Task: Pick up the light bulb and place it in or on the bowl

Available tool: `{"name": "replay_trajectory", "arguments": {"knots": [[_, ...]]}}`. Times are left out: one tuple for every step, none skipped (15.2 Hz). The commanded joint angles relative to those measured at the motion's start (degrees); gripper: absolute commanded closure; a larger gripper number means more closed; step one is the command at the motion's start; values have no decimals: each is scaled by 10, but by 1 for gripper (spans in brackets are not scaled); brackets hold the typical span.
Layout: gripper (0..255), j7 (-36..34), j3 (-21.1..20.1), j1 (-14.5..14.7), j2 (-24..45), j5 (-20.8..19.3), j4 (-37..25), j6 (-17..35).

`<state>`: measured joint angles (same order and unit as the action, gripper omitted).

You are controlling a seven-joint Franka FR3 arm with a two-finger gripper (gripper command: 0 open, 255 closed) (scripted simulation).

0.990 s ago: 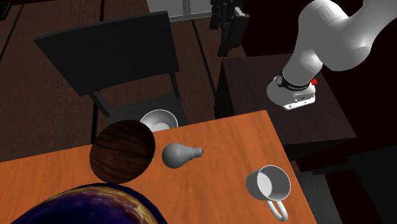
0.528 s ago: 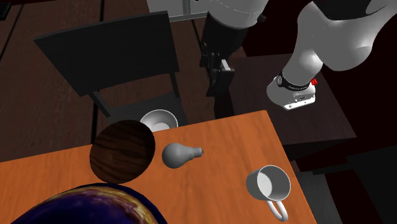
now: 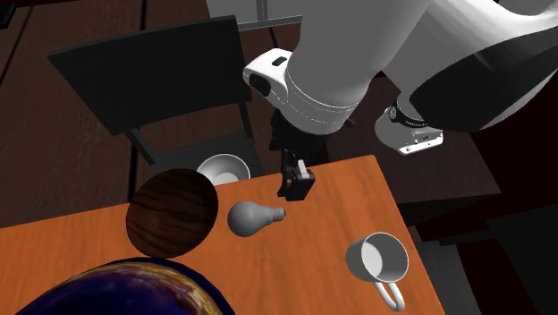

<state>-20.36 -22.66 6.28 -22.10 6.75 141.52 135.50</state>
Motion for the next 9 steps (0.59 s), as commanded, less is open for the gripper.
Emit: {"name": "replay_trajectory", "arguments": {"knots": [[0, -26, -22, -7, 42, -16, -12, 38], [0, -43, -35, -11, 62, -27, -19, 54], [0, -60, -47, -15, 83, -41, -26, 70], [0, -80, -59, -19, 105, -58, -35, 84], [0, -82, -59, -19, 106, -59, -35, 85], [0, -85, -61, -21, 113, -65, -34, 93], [0, -90, -63, -23, 121, -71, -33, 101], [0, -94, -65, -25, 129, -77, -33, 108], [0, -99, -66, -27, 137, -83, -32, 116]]}}
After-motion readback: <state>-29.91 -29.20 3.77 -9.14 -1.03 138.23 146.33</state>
